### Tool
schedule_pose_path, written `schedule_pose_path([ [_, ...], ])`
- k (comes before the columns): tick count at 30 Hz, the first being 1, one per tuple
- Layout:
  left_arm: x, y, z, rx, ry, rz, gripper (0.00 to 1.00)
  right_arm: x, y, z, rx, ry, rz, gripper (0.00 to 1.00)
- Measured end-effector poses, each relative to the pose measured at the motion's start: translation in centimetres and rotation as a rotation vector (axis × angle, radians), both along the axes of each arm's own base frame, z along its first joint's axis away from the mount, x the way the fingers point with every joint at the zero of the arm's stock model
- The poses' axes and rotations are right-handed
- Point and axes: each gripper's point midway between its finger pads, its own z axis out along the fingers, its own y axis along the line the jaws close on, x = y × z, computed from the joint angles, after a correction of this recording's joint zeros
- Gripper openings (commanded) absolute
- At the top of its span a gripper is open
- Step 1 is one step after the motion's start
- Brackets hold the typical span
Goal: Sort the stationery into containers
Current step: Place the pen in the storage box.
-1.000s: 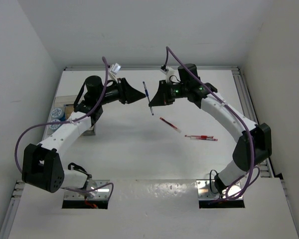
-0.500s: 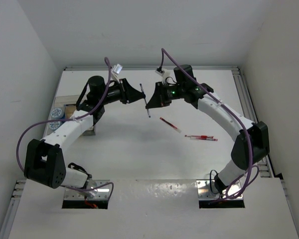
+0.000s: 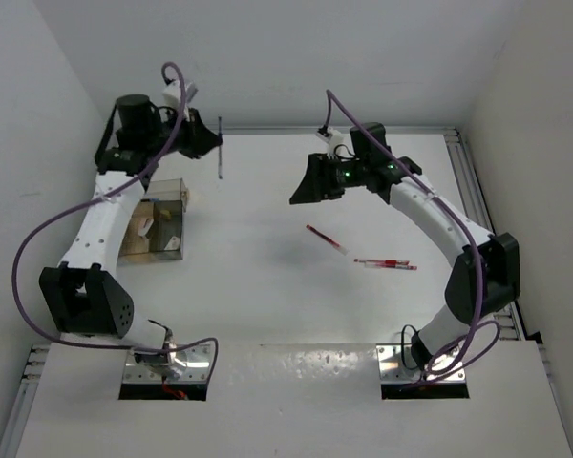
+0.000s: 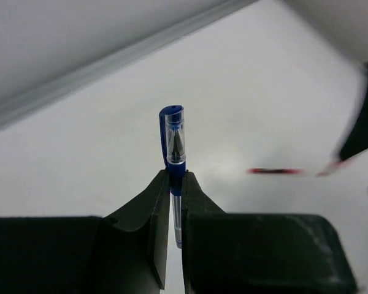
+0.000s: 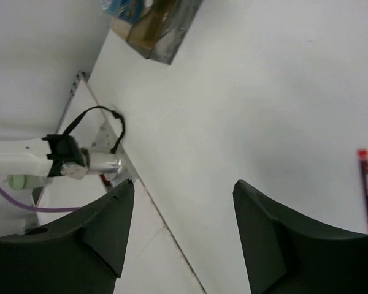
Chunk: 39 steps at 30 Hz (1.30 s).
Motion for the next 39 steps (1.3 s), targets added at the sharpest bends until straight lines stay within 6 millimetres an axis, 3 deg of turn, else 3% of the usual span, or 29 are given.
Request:
schedule_pose_path([
  [3,2.2,5.9,0.7,0.255,-0.12,0.077,0.01,1.1,-2.5,-1.3,-0.038,0.002,-0.044,0.65],
  [5,3.2,10.0,-0.4,0.466,-0.159,0.105,0.0,1.4,-3.9,-2.5,-0.067,0.013,-0.066,0.64],
  [8,3.7,15.2,-4.1,0.731,-0.131,0.087,0.0,1.0,-5.3,-4.2,-0.106,0.036,-0.07,0.64],
  [12,3.7,21.0,-11.4,0.991,-0.018,-0.063,0.01,0.4,-6.2,-6.3,-0.162,0.038,-0.056,0.63],
  [16,3.2,24.8,-15.9,1.119,0.043,-0.204,0.02,0.2,-7.0,-7.7,-0.222,0.025,-0.049,0.62],
  [19,3.2,26.0,-16.5,1.18,0.02,-0.262,0.03,0.5,-7.6,-8.7,-0.266,0.015,-0.049,0.62],
  [24,3.9,26.2,-17.2,1.236,-0.032,-0.328,0.11,0.9,-8.3,-11.2,-0.334,0.026,-0.043,0.61],
  [29,3.8,26.1,-19.8,1.235,-0.018,-0.371,0.16,1.1,-9.2,-13.6,-0.405,0.057,-0.051,0.55],
  [33,3.9,25.8,-21.4,1.228,-0.003,-0.385,0.34,1.2,-9.8,-15.3,-0.472,0.072,-0.062,0.51],
  [39,4.7,25.5,-21.3,1.212,-0.001,-0.336,0.52,1.0,-9.3,-18.1,-0.614,0.045,0.002,0.42],
])
